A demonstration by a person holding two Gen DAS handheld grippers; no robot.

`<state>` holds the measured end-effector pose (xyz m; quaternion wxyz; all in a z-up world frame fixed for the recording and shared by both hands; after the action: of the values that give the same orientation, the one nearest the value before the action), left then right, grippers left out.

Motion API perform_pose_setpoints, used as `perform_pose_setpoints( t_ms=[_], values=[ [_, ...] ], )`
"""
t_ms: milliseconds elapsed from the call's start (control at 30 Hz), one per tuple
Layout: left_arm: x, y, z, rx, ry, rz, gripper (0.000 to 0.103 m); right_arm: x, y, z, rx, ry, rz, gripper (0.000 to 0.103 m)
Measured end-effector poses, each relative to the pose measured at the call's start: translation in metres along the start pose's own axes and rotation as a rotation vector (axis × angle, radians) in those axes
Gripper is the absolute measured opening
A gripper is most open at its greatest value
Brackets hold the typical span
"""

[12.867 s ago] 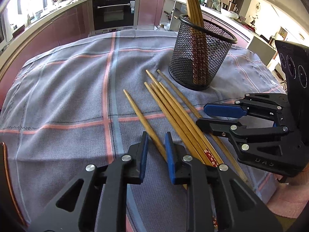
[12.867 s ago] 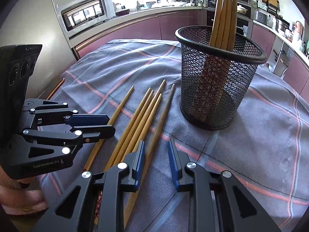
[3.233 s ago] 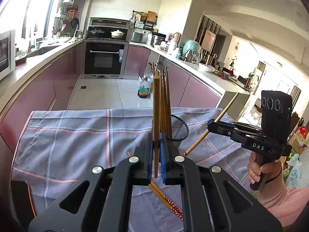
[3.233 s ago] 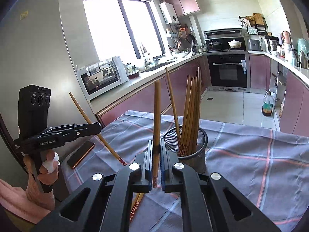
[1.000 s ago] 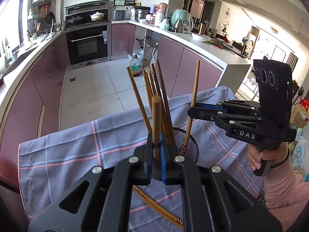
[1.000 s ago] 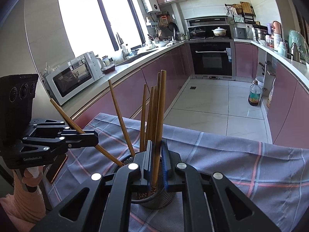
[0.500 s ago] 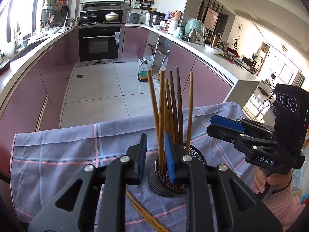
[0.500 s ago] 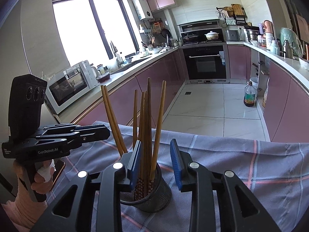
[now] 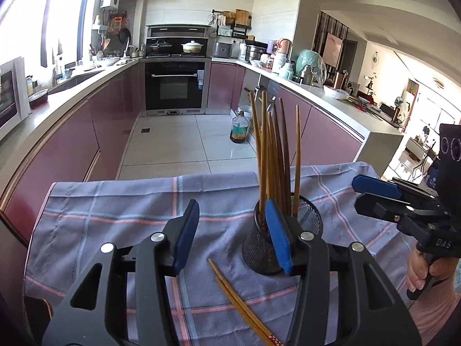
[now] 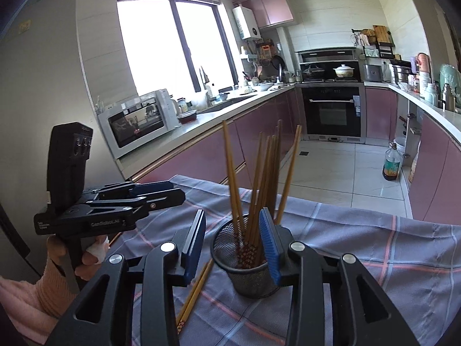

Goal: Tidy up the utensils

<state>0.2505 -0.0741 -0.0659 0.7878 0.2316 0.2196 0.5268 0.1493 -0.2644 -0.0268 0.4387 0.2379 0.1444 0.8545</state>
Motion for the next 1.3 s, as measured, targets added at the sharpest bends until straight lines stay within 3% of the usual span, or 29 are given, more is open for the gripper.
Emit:
perform_pose_setpoints(
  t_ms=[167,467,733,1300],
  values=[
    [0.015,0.004,-0.042,0.050,0.023,0.031,0.048,0.030,-0.010,-0.043,0.101,0.049,0.058,0.036],
    [0.040,-0.003,-0.113,0.152,0.071,0.080,0.048,0.037,-0.068,-0.122,0.344,-0.022,0.074,0.036],
    [0.042,-0.008,-0.144,0.195,0.088,0.081,0.048,0.047,-0.083,-0.143,0.399,-0.028,0.059,0.031],
    [0.027,-0.020,-0.153,0.233,0.056,0.060,0.048,0.043,-0.086,-0.155,0.432,-0.001,-0.009,0.023]
  ],
)
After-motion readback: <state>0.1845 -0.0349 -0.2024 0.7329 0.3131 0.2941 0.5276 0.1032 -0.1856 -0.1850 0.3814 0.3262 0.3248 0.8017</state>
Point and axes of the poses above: each gripper's, at about its wrist camera, not at the fingertips, and y roughly against the way its jaws point, x to its left, z to its top, the point moved 10 cm from there along -y, roughly the way its jaws point, and after that the axes turned 3 degrees about z, right-handed, at the moved point
